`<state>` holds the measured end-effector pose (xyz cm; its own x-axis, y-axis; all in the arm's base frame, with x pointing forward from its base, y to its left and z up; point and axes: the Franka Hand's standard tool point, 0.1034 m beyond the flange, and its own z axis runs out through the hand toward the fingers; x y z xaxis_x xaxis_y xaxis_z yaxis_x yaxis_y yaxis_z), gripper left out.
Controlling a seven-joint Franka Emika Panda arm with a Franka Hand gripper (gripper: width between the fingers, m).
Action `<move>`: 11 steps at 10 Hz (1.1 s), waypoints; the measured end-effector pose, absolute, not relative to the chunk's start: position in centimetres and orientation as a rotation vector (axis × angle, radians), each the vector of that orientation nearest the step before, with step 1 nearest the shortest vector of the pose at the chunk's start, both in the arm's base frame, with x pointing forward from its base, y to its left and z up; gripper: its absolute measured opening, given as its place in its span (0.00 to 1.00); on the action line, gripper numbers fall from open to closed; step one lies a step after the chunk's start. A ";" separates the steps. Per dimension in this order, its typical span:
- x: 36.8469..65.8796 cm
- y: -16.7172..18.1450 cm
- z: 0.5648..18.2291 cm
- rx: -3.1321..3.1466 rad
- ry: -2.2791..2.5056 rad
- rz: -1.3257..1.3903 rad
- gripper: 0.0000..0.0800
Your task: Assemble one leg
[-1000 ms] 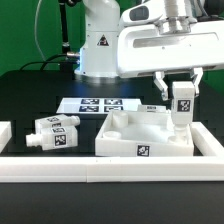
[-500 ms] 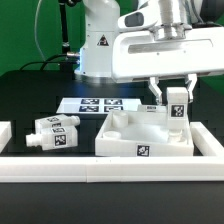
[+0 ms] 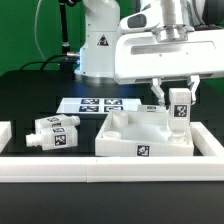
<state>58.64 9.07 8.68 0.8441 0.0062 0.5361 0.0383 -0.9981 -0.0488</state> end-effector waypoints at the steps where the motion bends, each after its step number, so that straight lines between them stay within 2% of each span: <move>1: 58.5 9.0 8.9 -2.962 -0.038 -0.849 0.35; 3: 58.2 8.8 9.4 -2.964 -0.038 -0.849 0.35; 11: 57.6 9.1 8.0 -2.973 -0.044 -0.818 0.35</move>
Offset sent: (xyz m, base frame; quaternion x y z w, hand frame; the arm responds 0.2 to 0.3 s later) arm -0.0160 -0.0009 0.0080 0.0021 -0.0027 0.0004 1.0000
